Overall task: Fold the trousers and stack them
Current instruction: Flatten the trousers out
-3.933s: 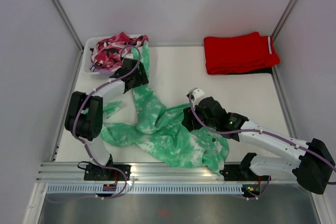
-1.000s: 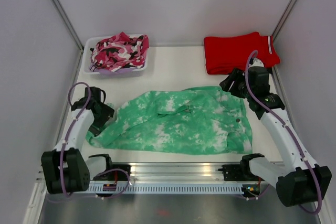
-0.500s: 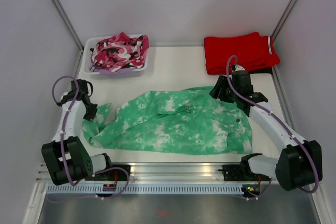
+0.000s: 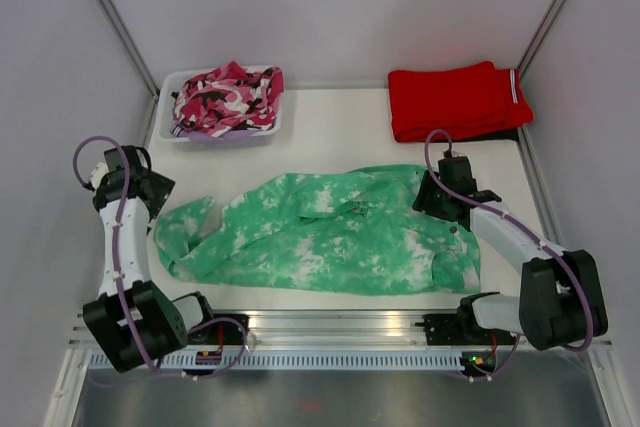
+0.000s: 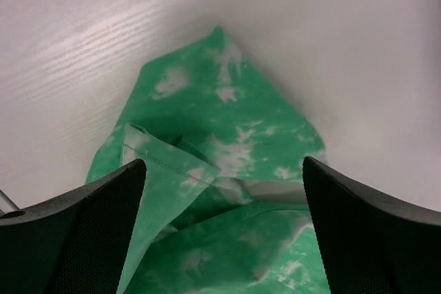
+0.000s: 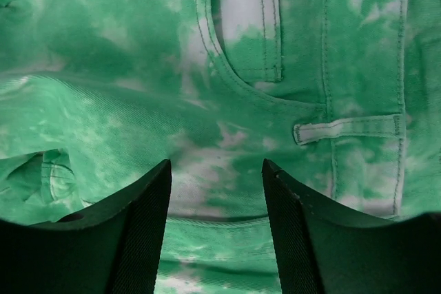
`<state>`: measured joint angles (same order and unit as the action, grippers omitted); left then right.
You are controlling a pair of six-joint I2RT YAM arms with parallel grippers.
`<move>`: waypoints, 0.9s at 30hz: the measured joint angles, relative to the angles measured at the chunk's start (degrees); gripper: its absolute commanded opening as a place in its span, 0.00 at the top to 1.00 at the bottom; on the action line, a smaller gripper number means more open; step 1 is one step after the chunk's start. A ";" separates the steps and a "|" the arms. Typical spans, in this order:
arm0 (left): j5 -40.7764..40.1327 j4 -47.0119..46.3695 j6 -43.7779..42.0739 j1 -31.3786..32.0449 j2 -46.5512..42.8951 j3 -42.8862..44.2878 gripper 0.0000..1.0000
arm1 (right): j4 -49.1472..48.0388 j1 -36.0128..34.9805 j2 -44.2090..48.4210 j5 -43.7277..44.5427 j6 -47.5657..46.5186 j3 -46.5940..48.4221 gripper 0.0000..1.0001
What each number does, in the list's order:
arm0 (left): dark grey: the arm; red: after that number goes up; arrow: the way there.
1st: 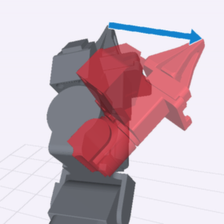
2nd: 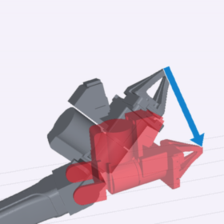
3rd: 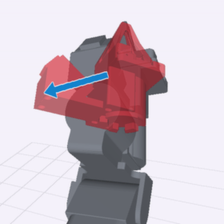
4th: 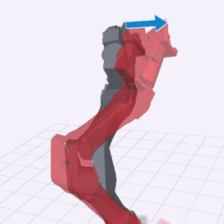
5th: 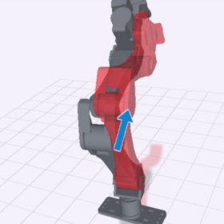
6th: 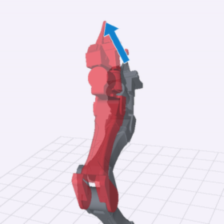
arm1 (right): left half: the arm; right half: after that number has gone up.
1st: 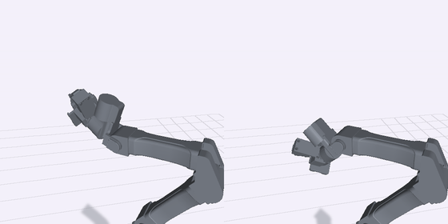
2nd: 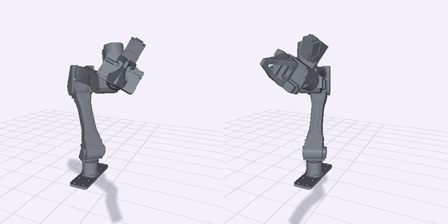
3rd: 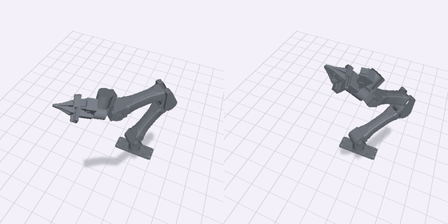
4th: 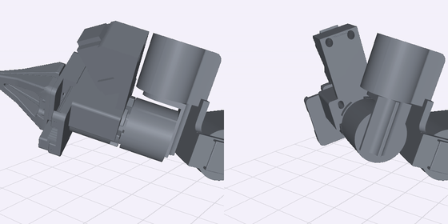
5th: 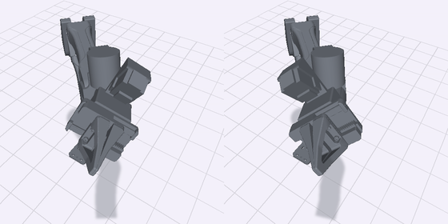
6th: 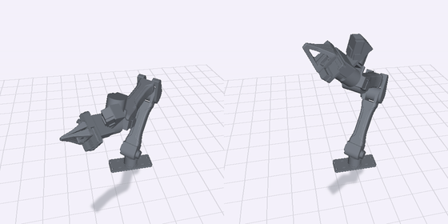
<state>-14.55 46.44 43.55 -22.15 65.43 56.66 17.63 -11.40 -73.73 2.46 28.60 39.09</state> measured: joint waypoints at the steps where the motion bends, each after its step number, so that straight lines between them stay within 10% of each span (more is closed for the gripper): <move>1: 0.70 0.04 -0.02 -0.02 1.44 -1.22 0.00 | 0.02 0.00 0.22 0.13 -0.09 -0.24 0.37; 9: 3.30 -1.07 0.83 -0.61 8.11 -9.44 0.10 | -1.25 0.00 2.73 -0.28 -0.31 -0.33 0.36; 15: 4.24 -3.08 2.05 -0.61 9.88 -10.23 0.98 | -1.77 0.00 2.58 -1.20 -0.35 -0.31 0.42; 27: 12.94 -5.79 -8.81 -0.63 -10.82 9.18 0.98 | -1.57 0.00 2.71 -4.63 -1.25 0.87 0.50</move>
<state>-1.61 40.64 34.74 -22.79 54.61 65.84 16.05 -11.40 -71.02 -2.17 27.35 39.97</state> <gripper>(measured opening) 0.077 0.511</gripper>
